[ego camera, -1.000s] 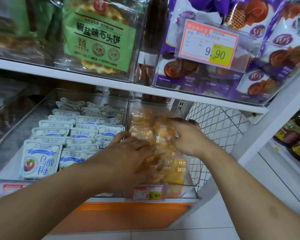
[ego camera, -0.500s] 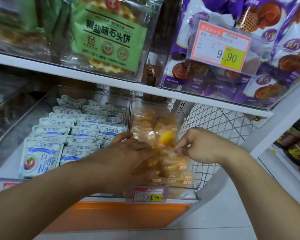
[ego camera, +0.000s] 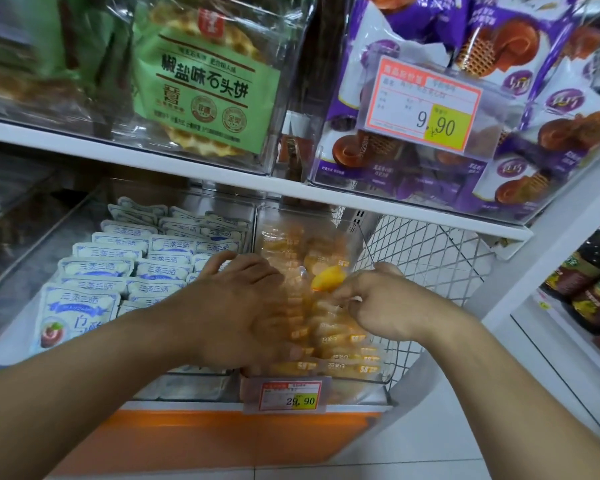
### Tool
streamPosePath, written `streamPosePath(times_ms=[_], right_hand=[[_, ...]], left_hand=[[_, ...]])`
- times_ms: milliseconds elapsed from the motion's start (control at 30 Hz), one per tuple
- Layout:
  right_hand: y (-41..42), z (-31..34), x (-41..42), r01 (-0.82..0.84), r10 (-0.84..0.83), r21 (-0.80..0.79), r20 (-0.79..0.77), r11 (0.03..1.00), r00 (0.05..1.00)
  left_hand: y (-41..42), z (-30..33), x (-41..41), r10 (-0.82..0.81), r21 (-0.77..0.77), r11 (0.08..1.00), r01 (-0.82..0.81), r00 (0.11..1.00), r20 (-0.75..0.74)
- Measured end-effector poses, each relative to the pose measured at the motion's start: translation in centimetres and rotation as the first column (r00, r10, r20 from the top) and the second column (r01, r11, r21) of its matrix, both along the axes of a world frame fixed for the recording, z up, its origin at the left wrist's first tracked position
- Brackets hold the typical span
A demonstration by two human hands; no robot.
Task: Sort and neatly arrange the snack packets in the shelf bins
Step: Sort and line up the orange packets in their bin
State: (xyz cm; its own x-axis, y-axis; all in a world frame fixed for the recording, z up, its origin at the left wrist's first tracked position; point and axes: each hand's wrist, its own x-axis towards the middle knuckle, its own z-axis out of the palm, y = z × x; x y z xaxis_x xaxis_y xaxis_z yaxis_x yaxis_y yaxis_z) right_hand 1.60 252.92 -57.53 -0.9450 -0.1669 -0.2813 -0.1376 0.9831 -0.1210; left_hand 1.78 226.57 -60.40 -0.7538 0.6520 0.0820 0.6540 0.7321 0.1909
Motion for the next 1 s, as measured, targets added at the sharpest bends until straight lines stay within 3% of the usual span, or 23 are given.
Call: streamPosePath(times_ms=[100, 267, 467, 633, 733, 833, 1000], right_hand=[[-0.4, -0.2, -0.1, -0.027, 0.022, -0.051, -0.098, 0.998, 0.995], [-2.7, 0.3, -0.5, 0.053, -0.091, -0.329, -0.103, 0.943, 0.99], [-5.5, -0.9, -2.6, 0.095, -0.148, -0.312, -0.15, 0.945, 0.978], [-5.3, -1.1, -2.5, 0.136, -0.21, -0.424, -0.133, 0.895, 0.969], [-4.7, -0.7, -2.2, 0.16, -0.301, -0.534, -0.188, 0.83, 0.935], [-4.2, 0.4, -0.8, 0.175, -0.423, -0.69, -0.206, 0.702, 0.882], [-4.0, 2.2, 3.3, 0.013, -0.451, -0.817, -0.305, 0.576, 0.838]], left_hand=[[-0.3, -0.3, -0.2, -0.028, 0.019, 0.999, 0.028, 0.999, 0.027], [-1.3, -0.3, 0.1, -0.04, 0.018, 0.999, 0.038, 0.993, 0.115], [-2.3, -0.5, 0.7, 0.008, 0.094, 0.995, -0.025, 0.984, 0.179], [-2.5, -0.9, 0.4, 0.014, 0.165, 0.985, -0.042, 0.986, 0.168], [-2.3, -0.8, 0.4, 0.028, 0.196, 0.979, -0.06, 0.987, 0.16], [-1.8, -0.2, 0.8, 0.078, 0.23, 0.966, -0.118, 0.981, 0.176], [-0.1, 1.6, 1.7, 0.147, 0.453, 0.855, -0.253, 0.955, 0.256]])
